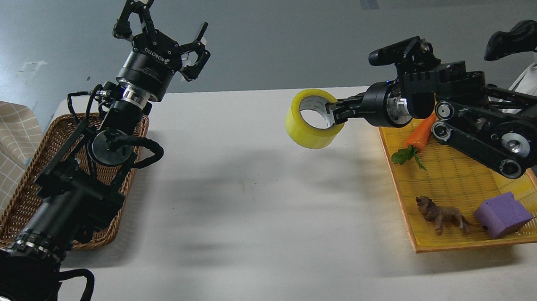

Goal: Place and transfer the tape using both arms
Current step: 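Lift the tape roll with the right gripper toward the table center, then set the tape roll on the table and open the right gripper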

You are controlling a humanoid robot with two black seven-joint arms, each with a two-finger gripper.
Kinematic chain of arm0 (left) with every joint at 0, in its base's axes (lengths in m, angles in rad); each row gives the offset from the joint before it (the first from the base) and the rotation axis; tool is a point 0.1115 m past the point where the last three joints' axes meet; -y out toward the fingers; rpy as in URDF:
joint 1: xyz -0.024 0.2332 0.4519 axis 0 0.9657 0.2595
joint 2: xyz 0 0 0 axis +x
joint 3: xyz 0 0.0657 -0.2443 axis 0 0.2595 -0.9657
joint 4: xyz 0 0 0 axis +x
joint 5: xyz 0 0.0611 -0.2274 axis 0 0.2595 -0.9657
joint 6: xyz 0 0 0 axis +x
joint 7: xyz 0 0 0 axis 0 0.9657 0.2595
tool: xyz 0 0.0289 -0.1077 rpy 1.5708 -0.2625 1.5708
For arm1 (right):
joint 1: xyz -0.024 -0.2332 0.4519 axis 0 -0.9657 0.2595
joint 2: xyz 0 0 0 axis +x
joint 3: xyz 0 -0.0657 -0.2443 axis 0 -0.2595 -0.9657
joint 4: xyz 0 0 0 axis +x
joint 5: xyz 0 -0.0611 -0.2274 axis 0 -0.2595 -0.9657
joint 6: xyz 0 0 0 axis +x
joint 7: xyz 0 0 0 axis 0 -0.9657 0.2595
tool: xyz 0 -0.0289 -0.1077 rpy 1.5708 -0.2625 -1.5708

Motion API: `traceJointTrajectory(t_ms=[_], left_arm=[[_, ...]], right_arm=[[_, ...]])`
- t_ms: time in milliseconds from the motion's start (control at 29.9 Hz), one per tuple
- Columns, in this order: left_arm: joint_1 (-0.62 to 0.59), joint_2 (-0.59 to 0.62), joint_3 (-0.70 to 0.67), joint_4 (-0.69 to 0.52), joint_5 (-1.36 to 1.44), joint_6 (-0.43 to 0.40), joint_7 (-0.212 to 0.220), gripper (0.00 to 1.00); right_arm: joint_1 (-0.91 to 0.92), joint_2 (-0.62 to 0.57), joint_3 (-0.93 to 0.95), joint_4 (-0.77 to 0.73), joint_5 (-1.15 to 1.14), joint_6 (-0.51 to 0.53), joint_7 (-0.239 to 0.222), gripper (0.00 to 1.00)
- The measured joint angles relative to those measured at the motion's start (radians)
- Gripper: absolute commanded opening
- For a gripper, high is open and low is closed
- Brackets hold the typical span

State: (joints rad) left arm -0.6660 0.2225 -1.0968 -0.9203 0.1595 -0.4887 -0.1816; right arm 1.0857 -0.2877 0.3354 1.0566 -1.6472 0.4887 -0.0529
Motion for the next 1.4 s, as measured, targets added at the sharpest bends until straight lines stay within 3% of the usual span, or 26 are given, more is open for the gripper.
traceJointTrajectory(t_ms=[234, 568, 1404], left_arm=[[-0.001, -0.001, 0.000, 0.000, 0.000, 0.000, 0.001, 0.98], [-0.003, -0.002, -0.002, 0.000, 0.000, 0.000, 0.001, 0.98], [-0.003, -0.002, -0.003, -0.002, 0.000, 0.000, -0.001, 0.98]], right_arm=[[-0.001, 0.135, -0.034, -0.102, -0.007, 0.000, 0.000, 0.00], [-0.001, 0.239, -0.106, -0.202, -0.014, 0.000, 0.000, 0.00], [0.002, 0.288, -0.158, -0.269, -0.068, 0.000, -0.010, 0.00]])
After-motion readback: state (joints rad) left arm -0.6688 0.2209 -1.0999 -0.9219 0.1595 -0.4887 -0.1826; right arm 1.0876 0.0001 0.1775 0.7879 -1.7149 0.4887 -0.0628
